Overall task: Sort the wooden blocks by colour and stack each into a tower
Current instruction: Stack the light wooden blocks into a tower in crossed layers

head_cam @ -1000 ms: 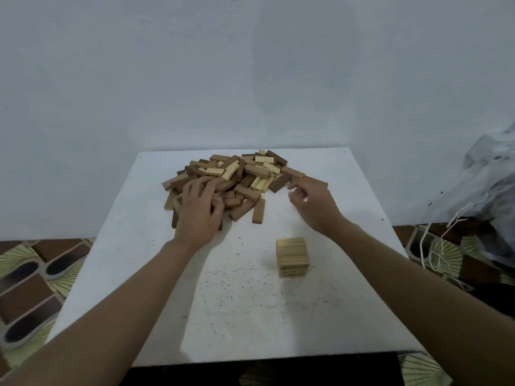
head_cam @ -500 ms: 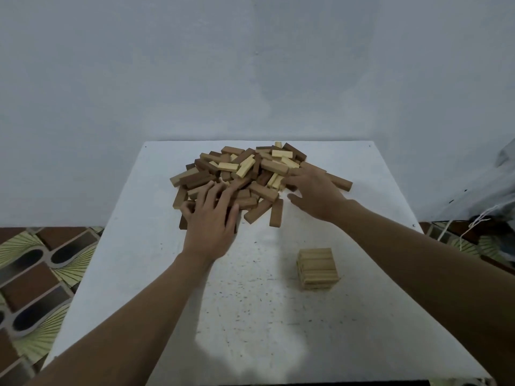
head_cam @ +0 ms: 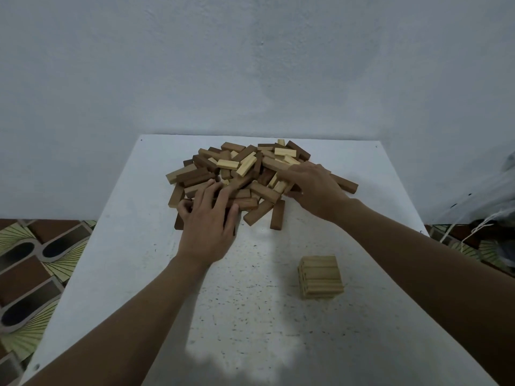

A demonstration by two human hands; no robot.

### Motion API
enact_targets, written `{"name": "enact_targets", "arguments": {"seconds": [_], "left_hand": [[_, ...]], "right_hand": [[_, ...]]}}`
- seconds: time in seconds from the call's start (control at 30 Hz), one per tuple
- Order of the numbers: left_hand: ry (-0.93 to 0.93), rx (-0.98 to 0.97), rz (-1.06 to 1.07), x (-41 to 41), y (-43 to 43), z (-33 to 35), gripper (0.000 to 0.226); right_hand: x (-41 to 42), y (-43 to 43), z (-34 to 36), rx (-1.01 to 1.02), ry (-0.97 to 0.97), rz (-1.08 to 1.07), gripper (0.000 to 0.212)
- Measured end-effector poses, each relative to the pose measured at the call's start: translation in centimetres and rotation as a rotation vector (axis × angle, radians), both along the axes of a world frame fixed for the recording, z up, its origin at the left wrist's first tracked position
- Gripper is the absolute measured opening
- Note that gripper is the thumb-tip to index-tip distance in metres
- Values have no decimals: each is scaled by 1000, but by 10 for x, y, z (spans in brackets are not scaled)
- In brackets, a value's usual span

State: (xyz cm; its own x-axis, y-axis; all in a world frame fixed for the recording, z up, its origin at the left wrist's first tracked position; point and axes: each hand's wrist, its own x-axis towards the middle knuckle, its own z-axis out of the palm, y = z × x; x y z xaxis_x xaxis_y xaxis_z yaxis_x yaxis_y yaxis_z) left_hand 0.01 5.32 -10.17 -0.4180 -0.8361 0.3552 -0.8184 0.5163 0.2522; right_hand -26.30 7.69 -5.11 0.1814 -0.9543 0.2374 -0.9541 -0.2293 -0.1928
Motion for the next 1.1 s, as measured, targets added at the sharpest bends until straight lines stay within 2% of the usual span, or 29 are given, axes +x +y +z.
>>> {"name": "enact_targets", "arguments": {"seconds": [0.07, 0.27, 0.5, 0.67, 0.83, 1.1], "left_hand": [[10, 15, -6, 0, 1, 1, 38], [10, 38, -21, 2, 0, 2, 39], [-1, 37, -35, 2, 1, 4, 38], [12, 55, -41, 2, 1, 3, 40], [69, 62, -60, 2, 2, 3, 39], [186, -11, -263, 3, 10, 12, 25]], "right_hand": [[-2, -2, -1, 2, 28, 13, 36], [0, 4, -1, -25, -14, 42, 19], [-1, 13, -4, -25, -69, 48, 27], [-3, 17, -5, 43, -94, 58, 26], [-4, 27, -5, 0, -175, 62, 19], [-21, 47, 8, -33, -323, -125, 14]]}}
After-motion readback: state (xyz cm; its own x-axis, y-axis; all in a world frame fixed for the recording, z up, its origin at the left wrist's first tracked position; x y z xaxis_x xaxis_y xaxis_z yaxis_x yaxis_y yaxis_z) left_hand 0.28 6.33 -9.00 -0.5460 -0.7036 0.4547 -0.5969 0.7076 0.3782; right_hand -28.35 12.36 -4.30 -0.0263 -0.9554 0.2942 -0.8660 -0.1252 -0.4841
